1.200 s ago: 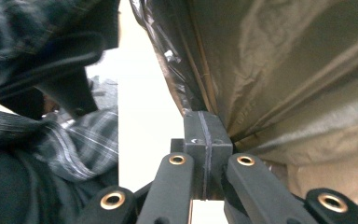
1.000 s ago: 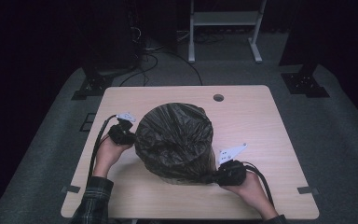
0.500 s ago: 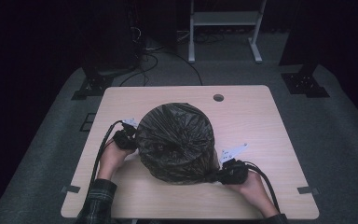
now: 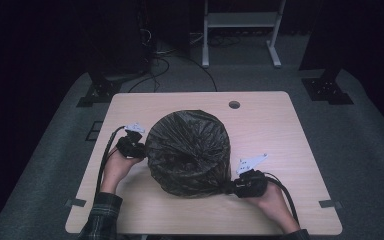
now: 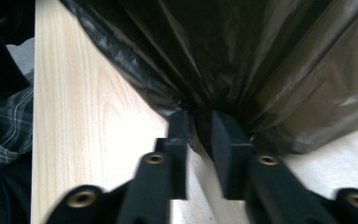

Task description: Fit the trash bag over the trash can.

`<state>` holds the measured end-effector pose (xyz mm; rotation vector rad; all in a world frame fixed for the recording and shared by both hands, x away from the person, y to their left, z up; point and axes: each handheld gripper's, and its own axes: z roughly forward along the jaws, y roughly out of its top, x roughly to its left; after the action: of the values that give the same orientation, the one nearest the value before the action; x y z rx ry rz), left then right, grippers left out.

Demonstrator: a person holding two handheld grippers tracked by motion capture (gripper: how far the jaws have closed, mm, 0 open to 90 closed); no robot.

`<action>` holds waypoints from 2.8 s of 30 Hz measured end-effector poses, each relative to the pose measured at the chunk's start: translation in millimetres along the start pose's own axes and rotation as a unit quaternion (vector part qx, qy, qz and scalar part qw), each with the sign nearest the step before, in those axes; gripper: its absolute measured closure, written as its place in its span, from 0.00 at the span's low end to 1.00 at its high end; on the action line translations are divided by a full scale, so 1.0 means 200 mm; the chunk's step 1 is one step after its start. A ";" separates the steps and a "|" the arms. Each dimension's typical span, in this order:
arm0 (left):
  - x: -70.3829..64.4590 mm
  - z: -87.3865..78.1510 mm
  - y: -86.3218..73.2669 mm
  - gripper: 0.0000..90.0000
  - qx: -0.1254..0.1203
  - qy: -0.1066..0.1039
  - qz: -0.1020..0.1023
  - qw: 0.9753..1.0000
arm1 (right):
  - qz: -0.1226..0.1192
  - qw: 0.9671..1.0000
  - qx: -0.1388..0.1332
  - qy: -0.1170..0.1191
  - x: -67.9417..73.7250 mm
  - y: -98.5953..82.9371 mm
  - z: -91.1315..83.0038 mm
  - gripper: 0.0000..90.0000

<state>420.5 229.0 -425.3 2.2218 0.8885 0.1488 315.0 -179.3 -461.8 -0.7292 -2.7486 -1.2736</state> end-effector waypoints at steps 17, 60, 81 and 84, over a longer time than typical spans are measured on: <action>-0.06 -0.21 -0.18 0.12 -0.006 0.058 0.010 0.998 | -0.021 0.998 -0.050 -0.038 0.00 0.13 -0.27 0.12; -0.42 -0.05 -0.55 0.01 0.009 -0.001 0.122 0.993 | -0.147 0.989 -0.021 -0.028 0.13 0.97 -0.23 0.12; -0.44 -0.03 -0.57 0.00 -0.018 -0.006 0.121 0.992 | -0.151 0.973 0.169 -0.044 0.15 0.99 0.06 0.14; -0.44 -0.03 -0.57 0.00 -0.018 -0.005 0.121 0.992 | -0.144 0.970 0.193 -0.038 0.14 1.00 0.07 0.14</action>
<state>288.4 233.4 -483.6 2.2875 0.6032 0.2645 376.4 -46.6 -322.6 -0.3616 -3.1115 -0.7052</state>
